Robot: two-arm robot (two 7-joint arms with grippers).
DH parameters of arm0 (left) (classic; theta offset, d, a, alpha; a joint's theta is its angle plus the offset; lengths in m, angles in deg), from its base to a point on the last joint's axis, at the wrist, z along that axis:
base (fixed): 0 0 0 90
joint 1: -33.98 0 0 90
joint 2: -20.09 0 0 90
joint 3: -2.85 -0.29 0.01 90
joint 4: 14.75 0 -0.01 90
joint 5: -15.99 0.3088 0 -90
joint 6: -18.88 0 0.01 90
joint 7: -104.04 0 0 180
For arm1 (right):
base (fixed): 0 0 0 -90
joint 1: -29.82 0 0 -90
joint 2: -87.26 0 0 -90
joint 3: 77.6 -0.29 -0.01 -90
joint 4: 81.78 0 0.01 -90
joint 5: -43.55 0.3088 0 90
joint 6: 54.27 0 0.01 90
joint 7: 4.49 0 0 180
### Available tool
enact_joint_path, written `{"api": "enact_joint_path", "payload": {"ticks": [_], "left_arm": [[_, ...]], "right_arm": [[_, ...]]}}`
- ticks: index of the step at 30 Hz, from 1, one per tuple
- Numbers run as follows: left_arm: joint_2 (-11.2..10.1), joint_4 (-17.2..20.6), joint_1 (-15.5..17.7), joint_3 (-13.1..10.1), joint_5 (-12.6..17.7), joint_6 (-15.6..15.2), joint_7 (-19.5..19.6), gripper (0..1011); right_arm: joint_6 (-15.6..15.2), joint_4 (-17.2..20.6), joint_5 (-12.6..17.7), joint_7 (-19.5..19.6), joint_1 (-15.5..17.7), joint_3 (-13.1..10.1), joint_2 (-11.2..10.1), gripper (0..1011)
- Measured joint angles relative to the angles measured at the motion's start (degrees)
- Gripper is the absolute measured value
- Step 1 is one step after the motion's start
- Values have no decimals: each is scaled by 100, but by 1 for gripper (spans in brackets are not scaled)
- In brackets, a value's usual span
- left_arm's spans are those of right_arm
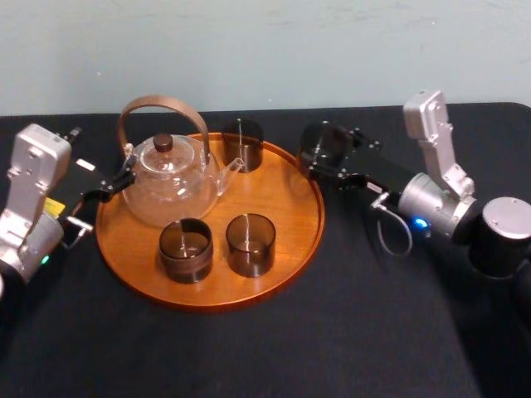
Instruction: Pick up the glass from the table and place it on the tray.
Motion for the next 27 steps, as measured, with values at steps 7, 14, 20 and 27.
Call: {"api": "enact_joint_path", "payload": {"ticks": [7,14,20,27], "left_arm": [[0,0,0,0,0,0,0,1009],[0,0,0,0,0,0,0,1009],[0,0,0,0,0,0,0,1009],[0,0,0,0,0,0,0,1010]], "right_arm": [[114,-209,7,-109,-112,181,130,903],[220,-487,17,-184,-252,303,259,903],[332,-827,51,-277,-408,351,378,903],[432,-1174,38,-349,-569,419,514,903]]}}
